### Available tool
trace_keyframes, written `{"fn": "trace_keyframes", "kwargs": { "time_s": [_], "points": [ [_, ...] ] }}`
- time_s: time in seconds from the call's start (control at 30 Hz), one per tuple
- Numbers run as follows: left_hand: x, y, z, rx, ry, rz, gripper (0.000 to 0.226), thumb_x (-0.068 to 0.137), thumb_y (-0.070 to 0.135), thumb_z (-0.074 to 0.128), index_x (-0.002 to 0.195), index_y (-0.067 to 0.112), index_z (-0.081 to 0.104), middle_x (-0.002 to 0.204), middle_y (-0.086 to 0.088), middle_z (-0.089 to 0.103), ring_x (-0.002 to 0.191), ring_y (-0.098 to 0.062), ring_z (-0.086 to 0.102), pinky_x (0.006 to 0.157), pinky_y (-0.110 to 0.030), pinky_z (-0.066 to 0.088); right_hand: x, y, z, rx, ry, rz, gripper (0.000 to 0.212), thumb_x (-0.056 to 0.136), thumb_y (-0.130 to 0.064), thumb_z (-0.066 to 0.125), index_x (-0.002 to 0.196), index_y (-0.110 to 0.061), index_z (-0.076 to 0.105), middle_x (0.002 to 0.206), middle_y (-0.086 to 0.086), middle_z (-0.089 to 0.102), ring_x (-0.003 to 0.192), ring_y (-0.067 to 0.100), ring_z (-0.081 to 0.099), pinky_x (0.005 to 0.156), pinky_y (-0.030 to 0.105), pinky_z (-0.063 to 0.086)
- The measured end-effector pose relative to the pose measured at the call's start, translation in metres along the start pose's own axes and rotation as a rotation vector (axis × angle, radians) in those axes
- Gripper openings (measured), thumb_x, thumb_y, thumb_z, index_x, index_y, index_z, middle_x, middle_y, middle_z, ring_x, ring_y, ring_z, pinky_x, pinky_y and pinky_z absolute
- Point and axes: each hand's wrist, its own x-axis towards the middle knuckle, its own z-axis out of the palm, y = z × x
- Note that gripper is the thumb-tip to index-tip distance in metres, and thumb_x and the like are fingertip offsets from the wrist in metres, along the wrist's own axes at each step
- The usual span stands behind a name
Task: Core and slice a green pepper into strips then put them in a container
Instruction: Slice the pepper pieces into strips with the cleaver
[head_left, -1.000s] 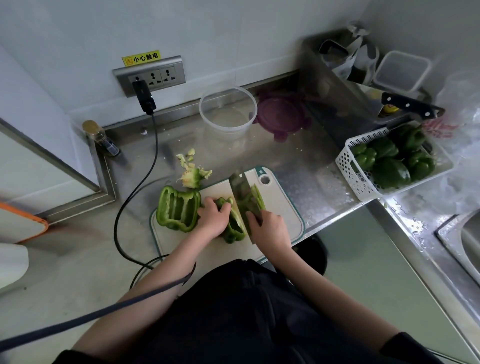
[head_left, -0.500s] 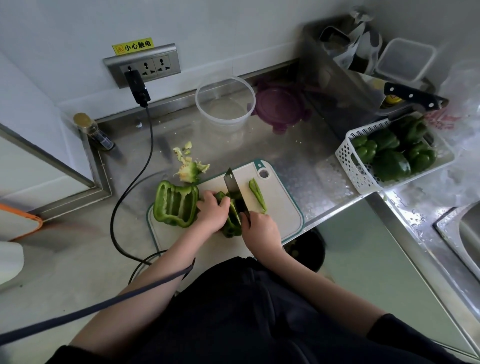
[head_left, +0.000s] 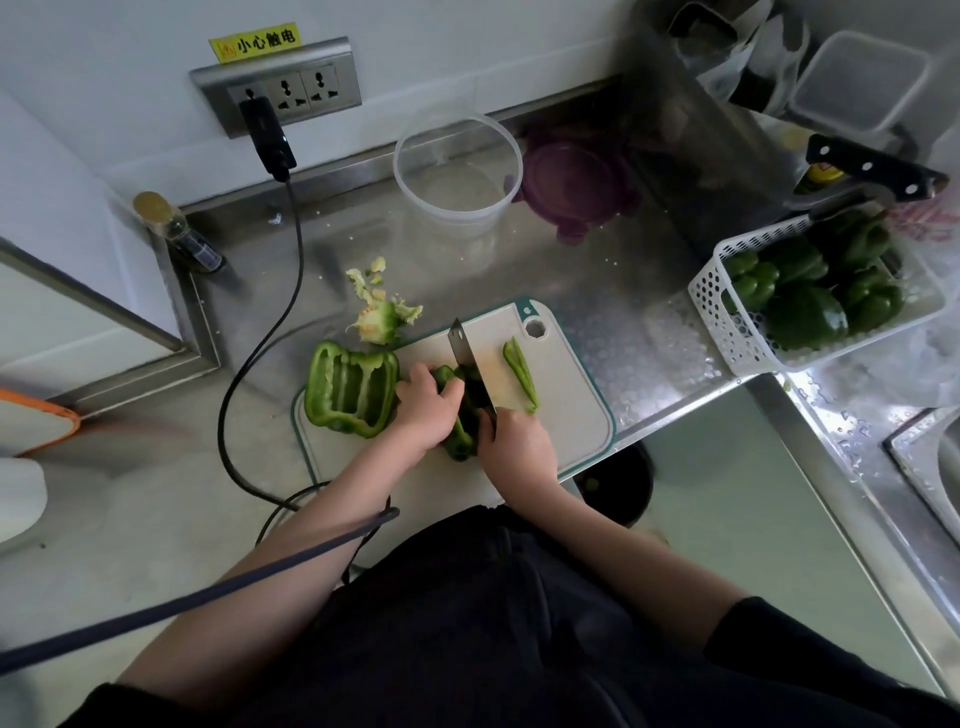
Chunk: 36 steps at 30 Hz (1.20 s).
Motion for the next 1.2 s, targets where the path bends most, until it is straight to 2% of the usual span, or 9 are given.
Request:
{"fn": "trace_keyframes", "kwargs": {
  "time_s": [0.07,0.2,0.4,0.53,0.7,0.83,0.93,1.1,1.2],
  "points": [
    [0.000,0.000,-0.001,0.003,0.006,-0.005,0.036,0.096,0.031,0.038,0.125,0.010,0.032,0.126,-0.017,0.035,0.101,-0.031,0.044,0.087,-0.038,0.041,0.002,-0.001,0.001,-0.006,-0.004,0.003,0.039,0.101,-0.034,0.034,0.073,-0.012,0.051,0.072,0.008,0.055,0.068,0.029,0.057,0.054,0.032,0.042],
    [-0.003,-0.004,0.001,0.038,0.011,0.023,0.040,0.097,0.031,0.038,0.131,0.012,0.031,0.129,-0.015,0.034,0.098,-0.028,0.043,0.084,-0.034,0.037,0.007,-0.006,0.002,-0.028,-0.010,0.006,0.040,0.102,-0.033,0.033,0.082,-0.008,0.057,0.077,0.009,0.055,0.070,0.028,0.053,0.057,0.032,0.038],
    [-0.006,-0.008,0.002,0.039,0.049,0.013,0.041,0.097,0.031,0.038,0.132,0.012,0.031,0.132,-0.015,0.034,0.100,-0.026,0.042,0.088,-0.036,0.038,0.008,-0.008,0.001,-0.038,0.000,-0.002,0.043,0.101,-0.035,0.033,0.092,-0.004,0.061,0.086,0.014,0.063,0.078,0.033,0.060,0.060,0.035,0.046],
    [-0.006,-0.001,0.004,0.031,0.084,-0.027,0.040,0.096,0.033,0.039,0.128,0.011,0.033,0.129,-0.016,0.036,0.106,-0.033,0.046,0.092,-0.041,0.041,0.009,-0.010,-0.005,-0.051,-0.013,0.002,0.041,0.101,-0.034,0.034,0.093,-0.005,0.061,0.087,0.013,0.061,0.079,0.032,0.059,0.060,0.032,0.042],
    [-0.004,-0.003,-0.002,-0.026,0.034,-0.028,0.044,0.097,0.033,0.037,0.133,0.010,0.032,0.127,-0.018,0.040,0.093,-0.028,0.049,0.076,-0.033,0.038,-0.011,0.007,-0.002,-0.098,-0.052,0.012,0.036,0.101,-0.035,0.034,0.079,-0.012,0.052,0.078,0.007,0.056,0.073,0.029,0.059,0.060,0.034,0.048],
    [-0.004,-0.008,-0.004,-0.020,0.006,0.012,0.043,0.097,0.031,0.038,0.133,0.007,0.031,0.128,-0.019,0.040,0.098,-0.027,0.048,0.078,-0.033,0.037,-0.010,0.008,-0.002,-0.109,-0.047,-0.001,0.037,0.101,-0.036,0.033,0.079,-0.012,0.051,0.077,0.006,0.052,0.075,0.030,0.059,0.060,0.034,0.047],
    [-0.006,-0.014,-0.006,-0.012,-0.001,0.037,0.041,0.098,0.027,0.037,0.133,0.006,0.031,0.130,-0.019,0.039,0.099,-0.026,0.047,0.081,-0.033,0.036,-0.008,0.007,-0.003,-0.154,-0.069,-0.023,0.039,0.102,-0.036,0.032,0.088,-0.009,0.057,0.081,0.007,0.053,0.078,0.030,0.059,0.060,0.033,0.045],
    [-0.010,-0.015,-0.005,0.009,0.020,0.071,0.038,0.099,0.023,0.037,0.131,0.003,0.031,0.131,-0.019,0.035,0.097,-0.024,0.043,0.081,-0.030,0.034,-0.003,0.005,-0.005,-0.182,-0.091,-0.049,0.038,0.102,-0.034,0.032,0.090,-0.008,0.058,0.092,0.013,0.060,0.082,0.033,0.060,0.064,0.035,0.047],
    [-0.010,-0.016,-0.007,0.011,0.008,0.067,0.037,0.100,0.023,0.036,0.131,0.004,0.031,0.132,-0.017,0.035,0.097,-0.023,0.043,0.081,-0.029,0.033,0.005,-0.005,-0.008,-0.201,-0.086,-0.063,0.037,0.101,-0.031,0.034,0.095,-0.005,0.060,0.095,0.014,0.061,0.087,0.034,0.060,0.062,0.033,0.042]
  ]
}}
